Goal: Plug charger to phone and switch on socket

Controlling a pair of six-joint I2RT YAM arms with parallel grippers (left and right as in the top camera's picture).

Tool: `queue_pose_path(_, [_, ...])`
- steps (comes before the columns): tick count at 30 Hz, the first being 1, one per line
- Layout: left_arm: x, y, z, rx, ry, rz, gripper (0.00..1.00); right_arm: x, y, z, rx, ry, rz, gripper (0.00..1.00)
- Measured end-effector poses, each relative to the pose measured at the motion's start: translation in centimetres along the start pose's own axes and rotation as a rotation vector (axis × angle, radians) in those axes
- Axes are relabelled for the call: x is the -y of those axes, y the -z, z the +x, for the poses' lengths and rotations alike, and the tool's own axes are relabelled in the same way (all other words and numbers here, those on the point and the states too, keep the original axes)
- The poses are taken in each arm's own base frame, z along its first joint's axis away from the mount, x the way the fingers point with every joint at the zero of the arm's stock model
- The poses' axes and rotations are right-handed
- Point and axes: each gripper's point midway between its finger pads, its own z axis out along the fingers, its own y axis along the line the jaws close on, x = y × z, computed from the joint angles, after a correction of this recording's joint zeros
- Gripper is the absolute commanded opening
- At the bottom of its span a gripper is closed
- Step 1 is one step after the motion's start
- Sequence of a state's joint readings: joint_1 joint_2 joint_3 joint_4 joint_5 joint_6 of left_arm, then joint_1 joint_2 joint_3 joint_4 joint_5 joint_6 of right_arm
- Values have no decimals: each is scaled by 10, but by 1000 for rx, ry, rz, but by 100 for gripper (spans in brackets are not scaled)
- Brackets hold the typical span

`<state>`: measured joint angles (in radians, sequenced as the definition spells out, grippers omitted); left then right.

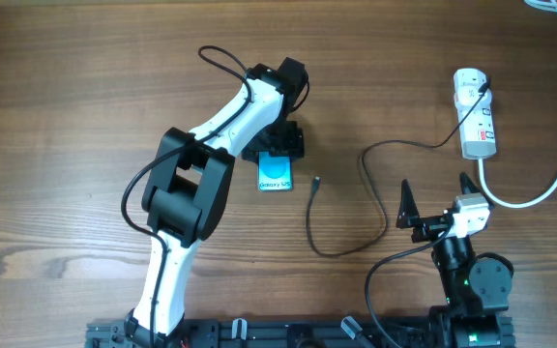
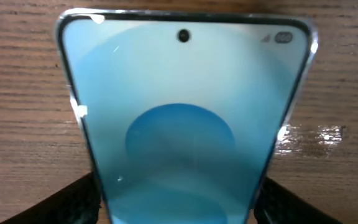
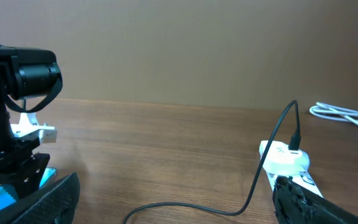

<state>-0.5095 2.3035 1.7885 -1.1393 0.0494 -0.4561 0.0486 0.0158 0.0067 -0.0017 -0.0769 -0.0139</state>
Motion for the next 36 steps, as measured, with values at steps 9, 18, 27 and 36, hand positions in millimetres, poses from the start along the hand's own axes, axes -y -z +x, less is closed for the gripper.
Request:
queue_pose_path(9, [0, 0, 0, -1, -2, 1, 69, 0, 0, 0, 0, 0, 0, 100])
queue_pose_path(18, [-4, 4, 9, -38, 8, -17, 68, 0, 0, 0, 0, 0, 0, 100])
queue_pose_path(27, [24, 57, 30, -115, 35, 229, 67, 0, 0, 0, 0, 0, 0, 100])
queue_pose_path(36, [66, 177, 59, -251, 47, 817, 66, 0, 0, 0, 0, 0, 0, 100])
